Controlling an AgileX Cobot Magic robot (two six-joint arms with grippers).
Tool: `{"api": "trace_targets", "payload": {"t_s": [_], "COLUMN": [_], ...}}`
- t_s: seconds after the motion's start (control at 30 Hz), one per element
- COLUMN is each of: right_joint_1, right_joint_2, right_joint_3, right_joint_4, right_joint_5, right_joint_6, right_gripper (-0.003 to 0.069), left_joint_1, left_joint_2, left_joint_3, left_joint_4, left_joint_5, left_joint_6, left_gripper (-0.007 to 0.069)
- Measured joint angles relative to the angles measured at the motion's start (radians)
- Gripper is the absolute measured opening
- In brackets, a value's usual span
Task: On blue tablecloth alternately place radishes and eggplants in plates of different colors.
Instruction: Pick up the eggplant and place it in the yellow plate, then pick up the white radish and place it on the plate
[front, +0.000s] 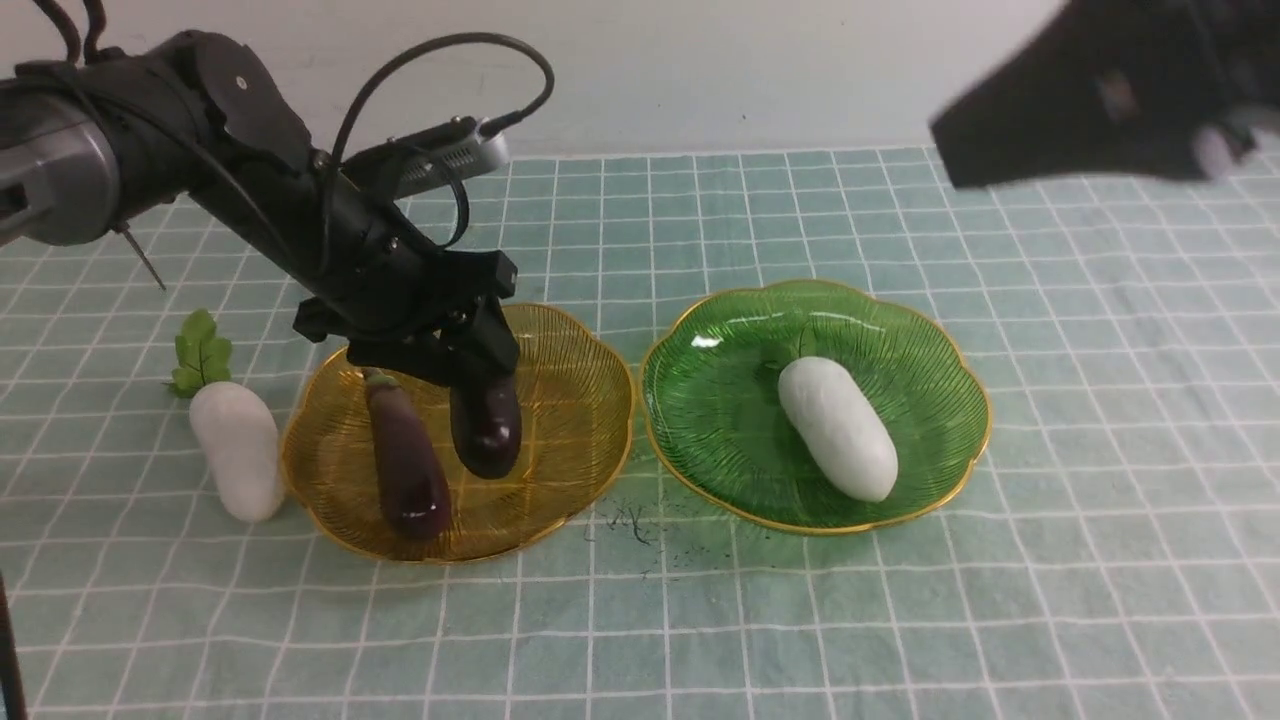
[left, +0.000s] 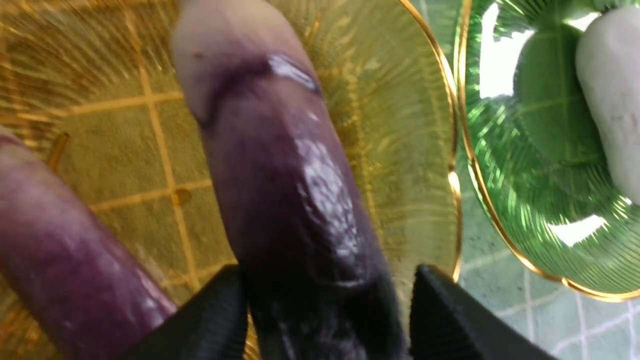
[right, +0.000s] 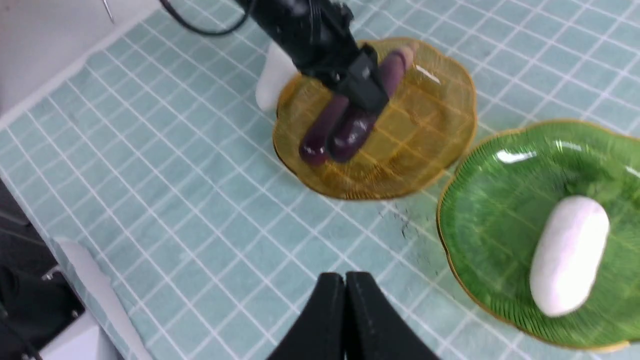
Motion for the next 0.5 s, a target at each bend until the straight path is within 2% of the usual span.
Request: {"api": "trace_targets", "payload": {"t_s": [0.03, 0.07, 0.23, 0.4, 0.5], "right_joint_1": [0.0, 0.0, 0.0, 0.0, 0.0], "right_joint_2": [-0.031, -0.054, -0.126, -0.129, -0.127], "right_joint_3": [0.043, 0.081, 0.201, 0.238, 0.249], "right_joint_4": [-0.014, -0.026, -0.08, -0.111, -0.121], "right_joint_5": [0.0, 0.0, 0.004, 0.002, -0.001], "right_joint_6": [-0.002, -0.002, -0.003, -0.004, -0.006], "right_gripper": [-0.0015, -0.0015, -0.0015, -0.0015, -0.0015], "left_joint_1": [0.0, 0.005, 0.039, 0.1, 0.152], "left_joint_2": [0.0, 0.0, 0.0, 0.0, 0.0], "left_joint_3": [-0.001, -0.011, -0.086, -0.198, -0.246], "left_joint_4": [0.001, 0.002, 0.013, 0.137, 0.306], "left_joint_5": [-0.005, -0.012, 0.028, 0.12, 0.155], "left_joint_6": [0.006, 0.018, 0.029, -0.015, -0.153], "left_gripper": [0.0442, 0.0493, 0.0594, 0.0583, 0.0549]}}
